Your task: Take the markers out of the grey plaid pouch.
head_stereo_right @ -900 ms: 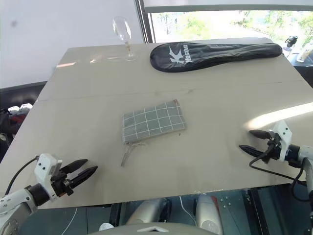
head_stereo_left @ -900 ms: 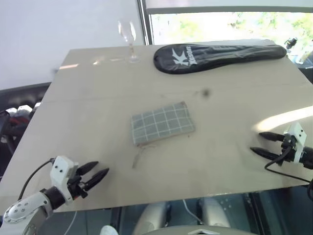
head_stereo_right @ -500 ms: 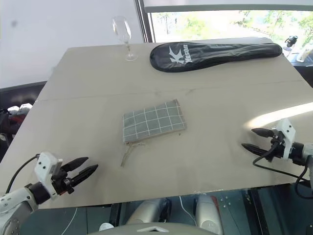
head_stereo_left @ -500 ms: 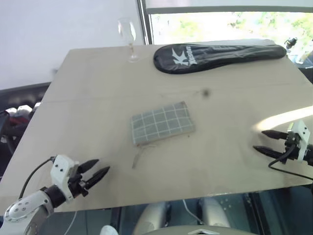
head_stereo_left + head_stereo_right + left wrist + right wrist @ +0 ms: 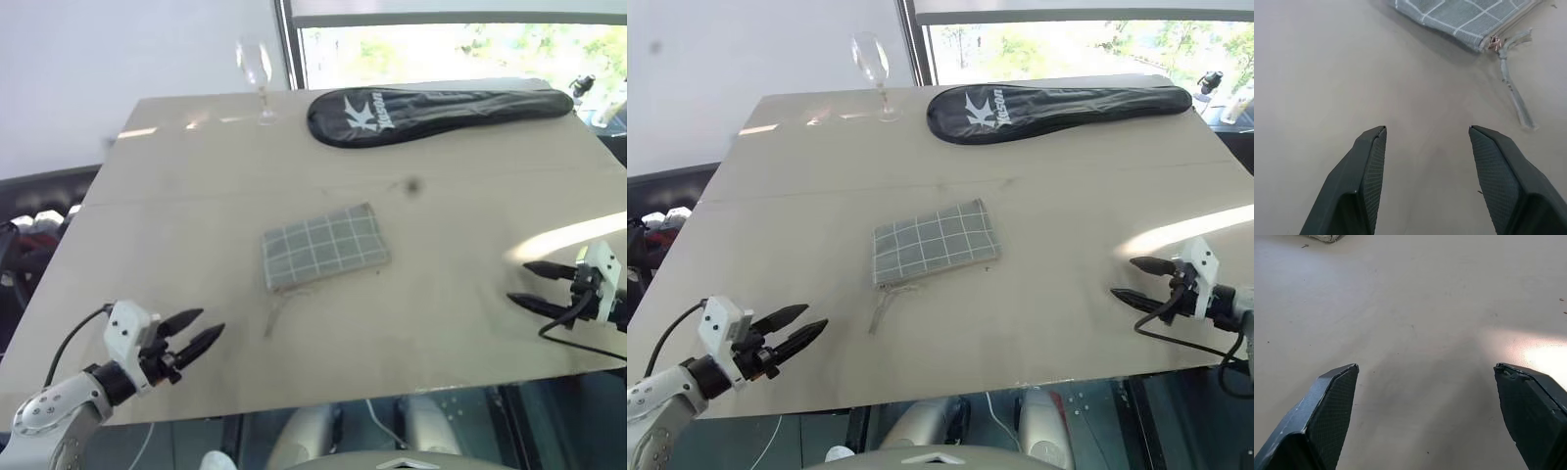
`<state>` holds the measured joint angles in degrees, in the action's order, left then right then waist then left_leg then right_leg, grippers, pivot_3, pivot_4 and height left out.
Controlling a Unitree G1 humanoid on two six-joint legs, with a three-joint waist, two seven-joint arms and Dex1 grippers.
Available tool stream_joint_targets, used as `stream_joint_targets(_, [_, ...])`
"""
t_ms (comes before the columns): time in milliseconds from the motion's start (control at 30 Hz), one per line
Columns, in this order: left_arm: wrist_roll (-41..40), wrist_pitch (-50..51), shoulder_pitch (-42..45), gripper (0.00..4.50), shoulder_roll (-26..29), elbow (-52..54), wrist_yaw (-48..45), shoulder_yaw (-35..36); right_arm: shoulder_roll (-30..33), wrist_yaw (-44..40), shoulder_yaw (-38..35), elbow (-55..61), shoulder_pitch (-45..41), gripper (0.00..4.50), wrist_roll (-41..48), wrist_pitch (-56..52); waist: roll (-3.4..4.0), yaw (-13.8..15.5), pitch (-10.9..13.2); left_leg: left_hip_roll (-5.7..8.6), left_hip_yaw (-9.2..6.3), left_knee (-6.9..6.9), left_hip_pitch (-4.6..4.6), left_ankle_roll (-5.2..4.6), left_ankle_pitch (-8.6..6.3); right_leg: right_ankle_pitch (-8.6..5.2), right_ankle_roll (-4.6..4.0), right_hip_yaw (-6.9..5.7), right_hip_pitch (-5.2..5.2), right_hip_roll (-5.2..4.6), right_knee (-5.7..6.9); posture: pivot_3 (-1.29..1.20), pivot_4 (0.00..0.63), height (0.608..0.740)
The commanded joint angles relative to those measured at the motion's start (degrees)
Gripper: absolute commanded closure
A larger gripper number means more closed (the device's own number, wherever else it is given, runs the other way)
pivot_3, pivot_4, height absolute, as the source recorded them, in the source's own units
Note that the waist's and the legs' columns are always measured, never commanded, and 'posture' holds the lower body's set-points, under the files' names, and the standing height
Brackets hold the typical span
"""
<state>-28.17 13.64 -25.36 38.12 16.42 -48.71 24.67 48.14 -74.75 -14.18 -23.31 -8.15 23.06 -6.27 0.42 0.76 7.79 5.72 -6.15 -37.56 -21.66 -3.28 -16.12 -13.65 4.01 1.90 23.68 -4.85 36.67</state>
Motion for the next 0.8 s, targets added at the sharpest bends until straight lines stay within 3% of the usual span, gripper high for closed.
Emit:
stream_joint_targets(33, [13.12, -16.3, 2.56, 1.76, 2.96, -2.07, 0.62, -2.16, 0.93, -0.72, -1.93, 4.03, 0.76, 0.0, 2.27, -1.39, 0.0, 0.11, 0.0, 0.0, 0.0, 0.0, 0.0, 0.0, 0.0, 0.0, 0.0, -0.01, 0.0, 0.0, 0.0, 0.0, 0.15, 0.74])
stream_joint_targets(167, [22.99, -31.84, 8.55, 1.76, 5.05, -9.01, 1.53, -6.08, 0.03, -0.11, -2.18, 8.74, 2.09, 0.0, 4.65, -4.58, 0.0, 0.11, 0.0, 0.02, 0.01, 0.01, 0.0, 0.02, 0.0, 0.0, -0.01, 0.01, -0.01, -0.04, -0.03, 0.0, 0.15, 0.74])
stream_joint_targets(367, [42.02, -59.8, 24.18, 1.76, 9.38, -26.7, 8.32, -17.88, -2.43, 2.21, -0.22, 24.37, 6.82, 0.0, 9.59, -11.69, 0.01, 0.16, 0.0, 0.03, -0.09, 0.04, -0.07, 0.02, 0.0, 0.01, 0.0, -0.1, 0.03, -0.04, -0.09, 0.0, 0.15, 0.74])
stream_joint_targets(500, [47.66, -69.9, 33.87, 1.76, 7.71, -37.84, 13.45, -24.39, -4.97, 5.02, 2.93, 35.06, 9.5, 0.0, 12.15, -16.41, -0.03, 0.0, 0.0, 0.05, -0.09, 0.04, -0.1, 0.0, 0.0, 0.02, 0.02, -0.15, 0.07, -0.03, -0.09, 0.0, 0.15, 0.74])
stream_joint_targets(633, [58.43, -78.84, 44.15, 1.76, 6.15, -50.43, 21.4, -31.32, -7.46, 9.08, 6.57, 44.29, 10.66, 0.0, 13.68, -19.71, -0.07, 0.22, -0.02, 0.09, -0.1, -0.02, -0.09, 0.0, 0.01, 0.02, 0.02, -0.35, 0.06, -0.05, 0.02, 0.0, 0.15, 0.74])
stream_joint_targets(800, [70.77, -82.25, 52.67, 1.76, 6.61, -57.98, 34.86, -35.87, -8.03, 11.5, 6.86, 48.99, 12.08, 0.0, 14.99, -21.11, -0.15, 0.54, -0.07, 0.16, -0.23, -0.35, -0.09, -0.01, 0.01, 0.02, 0.05, -0.5, -0.02, -0.06, 0.14, 0.0, 0.15, 0.74])
